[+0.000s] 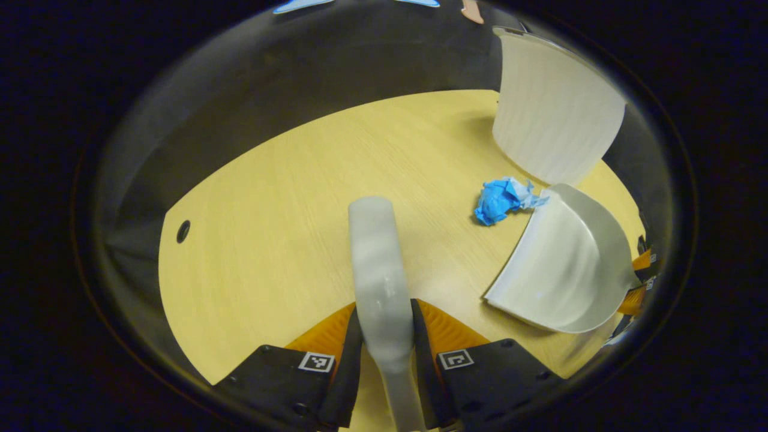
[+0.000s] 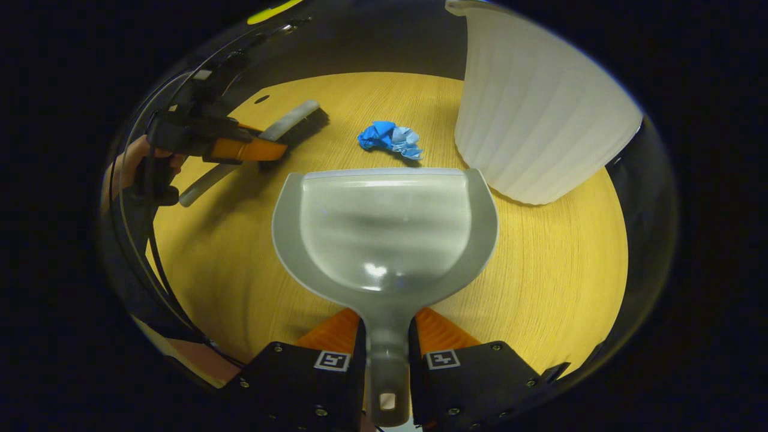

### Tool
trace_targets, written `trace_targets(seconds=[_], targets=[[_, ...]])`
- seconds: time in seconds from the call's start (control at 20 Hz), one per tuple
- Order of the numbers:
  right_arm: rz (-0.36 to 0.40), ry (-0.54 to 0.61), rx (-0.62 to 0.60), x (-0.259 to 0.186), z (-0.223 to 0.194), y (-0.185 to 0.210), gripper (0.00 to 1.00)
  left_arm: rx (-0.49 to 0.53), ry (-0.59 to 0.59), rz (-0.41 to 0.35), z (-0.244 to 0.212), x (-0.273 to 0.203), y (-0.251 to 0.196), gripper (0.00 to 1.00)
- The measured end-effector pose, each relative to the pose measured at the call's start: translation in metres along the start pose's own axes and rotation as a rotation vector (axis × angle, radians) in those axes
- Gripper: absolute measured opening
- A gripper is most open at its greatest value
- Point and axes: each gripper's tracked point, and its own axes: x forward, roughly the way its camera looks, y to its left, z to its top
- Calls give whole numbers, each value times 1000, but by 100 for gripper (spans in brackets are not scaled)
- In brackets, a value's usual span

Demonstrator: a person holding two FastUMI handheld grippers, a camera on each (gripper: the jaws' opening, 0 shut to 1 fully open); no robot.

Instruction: Pick up the small broom and dustpan from the desktop, sweep the trash into the dustpan with the broom, and then empty the trash into the garbage bin.

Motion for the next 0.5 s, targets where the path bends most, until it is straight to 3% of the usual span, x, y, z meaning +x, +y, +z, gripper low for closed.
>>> trace_targets(seconds=[0.5], targets=[[28,1,-50,-2,-5,-9,31,246,-11,-131,53,29,-42,48]])
